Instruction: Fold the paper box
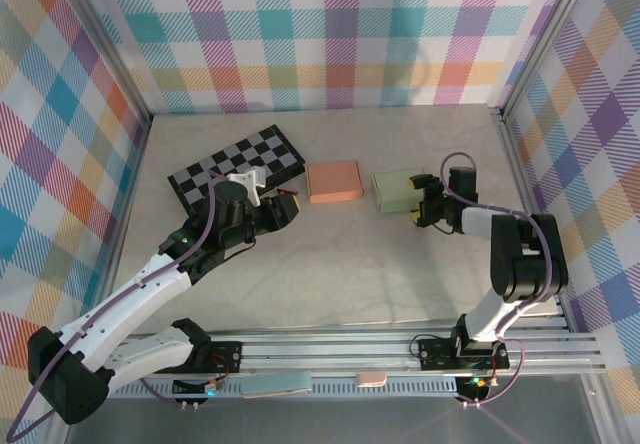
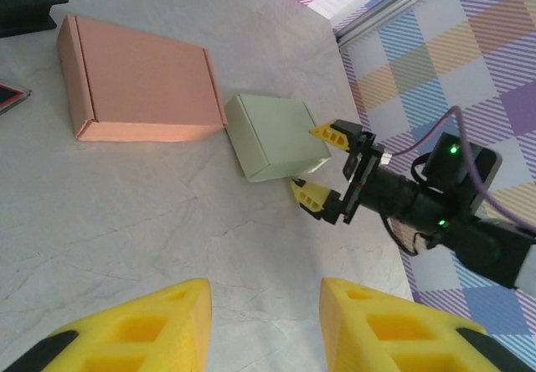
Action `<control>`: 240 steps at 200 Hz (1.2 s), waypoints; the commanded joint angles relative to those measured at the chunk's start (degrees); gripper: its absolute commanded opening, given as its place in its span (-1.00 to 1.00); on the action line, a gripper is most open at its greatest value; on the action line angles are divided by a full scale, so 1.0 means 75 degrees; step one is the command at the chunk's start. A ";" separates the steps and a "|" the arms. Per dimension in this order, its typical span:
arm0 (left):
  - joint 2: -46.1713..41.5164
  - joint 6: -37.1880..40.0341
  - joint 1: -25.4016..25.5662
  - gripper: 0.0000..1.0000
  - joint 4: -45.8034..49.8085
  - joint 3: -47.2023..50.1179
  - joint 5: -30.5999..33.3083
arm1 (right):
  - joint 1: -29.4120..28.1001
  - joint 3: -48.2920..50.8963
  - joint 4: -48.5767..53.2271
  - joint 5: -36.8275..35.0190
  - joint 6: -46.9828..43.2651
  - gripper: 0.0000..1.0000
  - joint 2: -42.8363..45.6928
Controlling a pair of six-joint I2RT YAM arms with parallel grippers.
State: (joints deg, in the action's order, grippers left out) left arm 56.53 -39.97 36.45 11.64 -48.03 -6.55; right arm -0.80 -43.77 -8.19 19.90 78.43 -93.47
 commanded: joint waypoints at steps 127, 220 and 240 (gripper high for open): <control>-0.0767 0.0589 -0.0078 -0.11 0.0499 0.0102 0.0785 | -0.0008 -0.2339 0.6911 -0.5466 -0.6120 0.98 0.4824; -0.1540 0.0871 -0.0090 0.99 0.1325 0.1131 0.1713 | 0.0011 0.3510 -0.0218 -0.4381 -0.9551 0.98 0.6424; -0.1675 0.0823 -0.0100 0.99 0.1355 0.1290 0.1850 | 0.0001 0.3801 -0.1457 -0.3900 -0.9424 0.98 0.5607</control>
State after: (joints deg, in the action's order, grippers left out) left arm 45.87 -34.61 36.18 20.93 -39.81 4.89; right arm -0.71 -16.49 0.84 -14.41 10.39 -46.61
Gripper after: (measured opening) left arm 0.996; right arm 0.991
